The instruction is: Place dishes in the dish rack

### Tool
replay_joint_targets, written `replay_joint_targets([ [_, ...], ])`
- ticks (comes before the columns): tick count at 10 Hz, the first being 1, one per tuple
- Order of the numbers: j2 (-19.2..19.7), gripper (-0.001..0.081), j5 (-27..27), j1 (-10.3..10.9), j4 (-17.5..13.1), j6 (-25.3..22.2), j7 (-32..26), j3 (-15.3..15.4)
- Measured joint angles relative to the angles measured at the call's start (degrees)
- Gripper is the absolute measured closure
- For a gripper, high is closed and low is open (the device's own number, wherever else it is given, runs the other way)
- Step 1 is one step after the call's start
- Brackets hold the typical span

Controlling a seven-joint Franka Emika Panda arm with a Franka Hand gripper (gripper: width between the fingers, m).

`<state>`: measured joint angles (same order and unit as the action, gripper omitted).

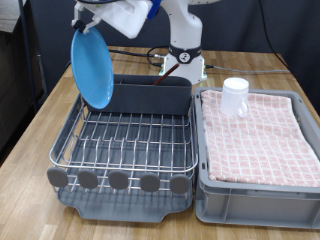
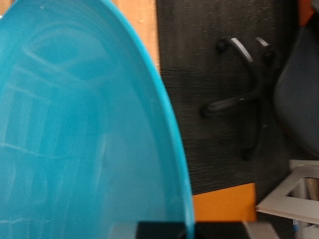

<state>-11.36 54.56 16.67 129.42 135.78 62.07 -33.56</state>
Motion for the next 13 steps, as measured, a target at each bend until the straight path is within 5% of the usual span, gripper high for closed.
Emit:
replay_joint_targets([
  [4, -0.1, 0.0789, 4.3, 0.0, 0.2, 1.5, -1.3, -0.5],
  [9, 1.3, 0.0789, 13.2, -0.2, 4.6, 12.5, -0.9, -5.2],
  [13, 5.9, 0.0789, 15.0, -0.2, 5.3, 18.9, 0.8, -7.2],
])
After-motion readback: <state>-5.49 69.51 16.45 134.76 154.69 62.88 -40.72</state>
